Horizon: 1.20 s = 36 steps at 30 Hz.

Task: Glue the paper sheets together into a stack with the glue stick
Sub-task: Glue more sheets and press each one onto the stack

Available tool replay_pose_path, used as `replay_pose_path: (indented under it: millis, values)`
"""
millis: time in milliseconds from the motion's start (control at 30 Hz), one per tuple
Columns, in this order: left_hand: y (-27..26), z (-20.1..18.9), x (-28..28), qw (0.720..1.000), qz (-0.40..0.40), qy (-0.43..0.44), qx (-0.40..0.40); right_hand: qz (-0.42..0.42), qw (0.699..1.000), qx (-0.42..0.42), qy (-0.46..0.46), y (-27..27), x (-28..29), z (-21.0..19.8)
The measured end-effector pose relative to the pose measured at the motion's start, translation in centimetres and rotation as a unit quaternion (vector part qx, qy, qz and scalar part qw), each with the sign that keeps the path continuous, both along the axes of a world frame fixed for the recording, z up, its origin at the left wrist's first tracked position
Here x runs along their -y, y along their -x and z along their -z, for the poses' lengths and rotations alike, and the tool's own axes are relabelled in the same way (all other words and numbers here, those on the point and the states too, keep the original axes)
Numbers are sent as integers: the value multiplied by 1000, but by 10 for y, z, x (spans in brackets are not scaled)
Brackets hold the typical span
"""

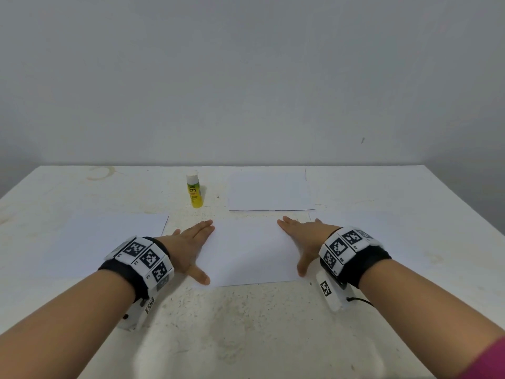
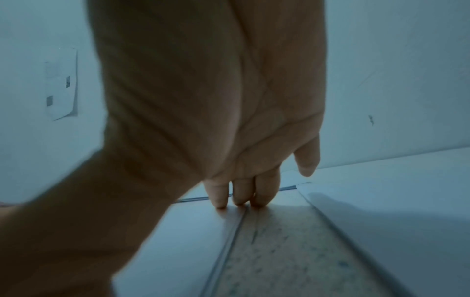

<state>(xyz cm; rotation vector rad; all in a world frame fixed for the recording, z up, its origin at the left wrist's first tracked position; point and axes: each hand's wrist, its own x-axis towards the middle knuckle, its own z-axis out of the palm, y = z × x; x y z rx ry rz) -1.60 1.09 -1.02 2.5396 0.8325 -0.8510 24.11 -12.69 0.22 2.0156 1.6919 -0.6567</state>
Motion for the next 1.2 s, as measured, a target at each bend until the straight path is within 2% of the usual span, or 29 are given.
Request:
replay_pose_path:
  millis: [167, 400, 567, 733, 833, 933, 1033, 1100, 1200]
  values:
    - [4, -3, 6, 998, 24, -40, -34, 8, 1000, -7, -1, 4, 0, 5]
    - [2, -8, 11, 996, -4, -67, -65, 14, 1000, -19, -11, 4, 2, 3]
    - [4, -8, 11, 997, -25, -49, -61, 39, 999, -31, -13, 7, 7, -6]
    - [2, -6, 11, 996, -30, -52, -64, 59, 996, -41, -59, 8, 8, -14]
    - [2, -5, 11, 996, -31, -53, -67, 81, 990, -89, -80, 4, 9, -13]
    - [2, -4, 11, 996, -30, -53, -64, 132, 962, -211, -113, -4, 13, -12]
    - [3, -2, 10, 997, -31, -53, -57, 237, 885, -349, -198, -8, 21, -10]
    - [4, 0, 9, 997, -31, -51, -50, 277, 842, -396, -239, -7, 27, -7]
    - [4, 0, 9, 997, -29, -51, -52, 274, 824, -426, -255, 2, 36, 4]
